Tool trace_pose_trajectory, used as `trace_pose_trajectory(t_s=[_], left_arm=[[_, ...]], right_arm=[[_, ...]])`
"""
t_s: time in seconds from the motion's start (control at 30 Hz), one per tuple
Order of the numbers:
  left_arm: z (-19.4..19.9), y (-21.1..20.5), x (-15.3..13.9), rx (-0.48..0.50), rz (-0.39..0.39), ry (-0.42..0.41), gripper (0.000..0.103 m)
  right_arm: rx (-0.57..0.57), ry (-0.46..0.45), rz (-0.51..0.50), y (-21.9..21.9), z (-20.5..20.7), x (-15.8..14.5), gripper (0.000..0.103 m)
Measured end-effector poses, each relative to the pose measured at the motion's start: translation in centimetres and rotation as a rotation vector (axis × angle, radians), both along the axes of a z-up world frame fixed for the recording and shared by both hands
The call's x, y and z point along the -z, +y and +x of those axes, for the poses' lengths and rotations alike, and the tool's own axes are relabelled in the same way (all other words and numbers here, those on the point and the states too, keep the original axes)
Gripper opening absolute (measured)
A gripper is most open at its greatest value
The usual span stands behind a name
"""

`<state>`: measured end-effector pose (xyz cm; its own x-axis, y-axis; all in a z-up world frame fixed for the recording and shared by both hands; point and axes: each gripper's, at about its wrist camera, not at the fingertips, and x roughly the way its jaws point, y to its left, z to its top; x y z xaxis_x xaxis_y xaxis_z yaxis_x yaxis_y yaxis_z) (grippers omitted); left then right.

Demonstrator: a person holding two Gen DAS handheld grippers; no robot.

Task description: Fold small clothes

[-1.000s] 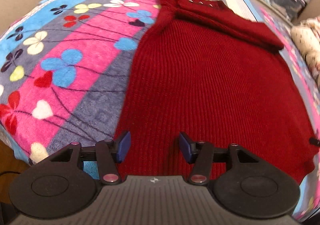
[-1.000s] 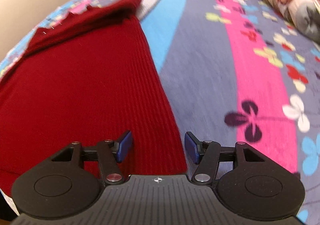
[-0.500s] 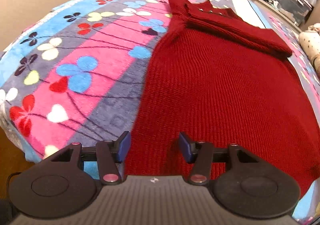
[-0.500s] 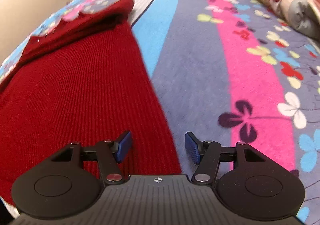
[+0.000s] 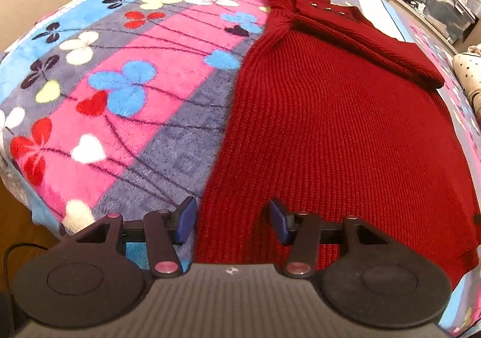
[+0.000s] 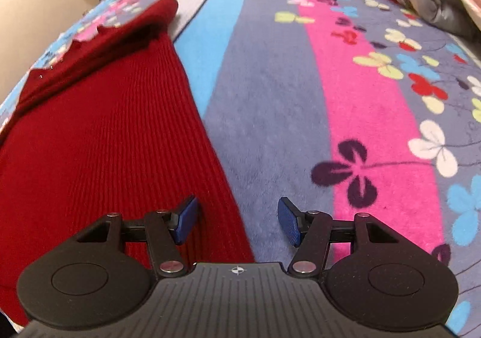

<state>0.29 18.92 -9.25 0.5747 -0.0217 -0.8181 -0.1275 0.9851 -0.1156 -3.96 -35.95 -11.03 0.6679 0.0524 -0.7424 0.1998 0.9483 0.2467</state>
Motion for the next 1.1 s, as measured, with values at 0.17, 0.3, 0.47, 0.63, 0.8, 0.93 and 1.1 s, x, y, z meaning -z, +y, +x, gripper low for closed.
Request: trace_pose_trajectory(t_s=[0.17, 0.3, 0.47, 0.63, 0.8, 0.93, 1.1], left_arm=[[-0.1, -0.4, 0.1, 0.019, 0.005, 0.007, 0.058], [-0.3, -0.6, 0.0, 0.032, -0.002, -0.001, 0.051], [-0.4, -0.5, -0.2, 0.034, -0.021, -0.011, 0.048], [-0.1, -0.6, 0.4, 0.040, -0.004, 0.015, 0.053], [-0.6, -0.7, -0.2, 0.047, -0.001, -0.027, 0.024], [-2.0, -1.2, -3.0, 0.076, 0.026, -0.211, 0.018], [-0.4, -1.1, 0.1, 0.070, -0.030, -0.010, 0.022]], right_arm=[[-0.026, 0.003, -0.016, 0.7, 0.1, 0.0, 0.063], [-0.063, -0.009, 0.042, 0.6, 0.1, -0.2, 0.063], [-0.088, -0.013, 0.062, 1.0, 0.0, -0.3, 0.063], [-0.101, -0.004, 0.046, 1.2, 0.0, -0.2, 0.063], [-0.112, -0.003, 0.026, 1.6, 0.0, -0.2, 0.060], [-0.100, -0.055, 0.074, 1.0, -0.3, -1.0, 0.020], [-0.071, -0.038, 0.096, 0.4, -0.2, -0.9, 0.030]])
